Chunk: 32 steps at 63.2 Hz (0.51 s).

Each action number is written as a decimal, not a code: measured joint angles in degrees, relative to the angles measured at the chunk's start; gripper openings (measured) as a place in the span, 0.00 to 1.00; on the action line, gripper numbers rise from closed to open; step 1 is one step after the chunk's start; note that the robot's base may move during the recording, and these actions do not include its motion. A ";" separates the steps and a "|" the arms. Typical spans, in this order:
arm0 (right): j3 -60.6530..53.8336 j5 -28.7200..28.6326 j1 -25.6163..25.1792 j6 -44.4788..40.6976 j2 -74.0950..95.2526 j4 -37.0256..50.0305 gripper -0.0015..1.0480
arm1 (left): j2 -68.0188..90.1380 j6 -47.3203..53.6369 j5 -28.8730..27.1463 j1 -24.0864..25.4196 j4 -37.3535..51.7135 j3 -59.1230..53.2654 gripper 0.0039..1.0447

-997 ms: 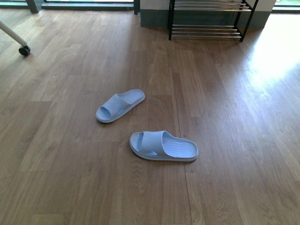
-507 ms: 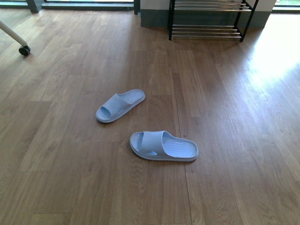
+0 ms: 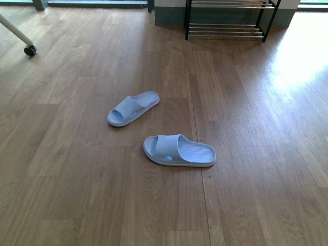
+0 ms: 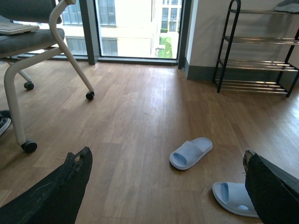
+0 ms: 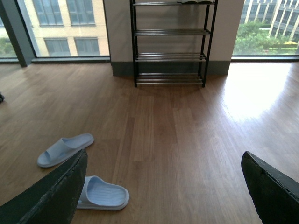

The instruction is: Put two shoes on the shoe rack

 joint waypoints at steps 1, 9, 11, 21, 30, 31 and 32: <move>0.00 0.00 0.00 0.00 0.00 0.00 0.91 | 0.00 0.00 0.00 0.00 0.00 0.00 0.91; 0.00 0.00 0.00 0.00 0.00 0.00 0.91 | 0.00 0.00 0.00 0.00 0.00 0.00 0.91; 0.00 0.00 0.00 0.00 0.02 0.00 0.91 | 0.00 0.00 0.00 0.00 0.00 0.00 0.91; 0.00 0.00 0.00 0.00 0.02 0.00 0.91 | 0.00 0.00 0.00 0.00 0.00 0.00 0.91; 0.00 -0.09 0.00 0.00 0.02 0.00 0.91 | 0.00 0.00 -0.15 0.00 0.00 0.00 0.91; 0.00 -0.09 0.00 0.00 0.02 0.00 0.91 | 0.00 0.00 -0.15 0.00 -0.02 0.00 0.91; 0.00 -0.09 0.00 0.00 0.02 0.00 0.91 | 0.00 0.00 -0.13 0.00 0.00 0.00 0.91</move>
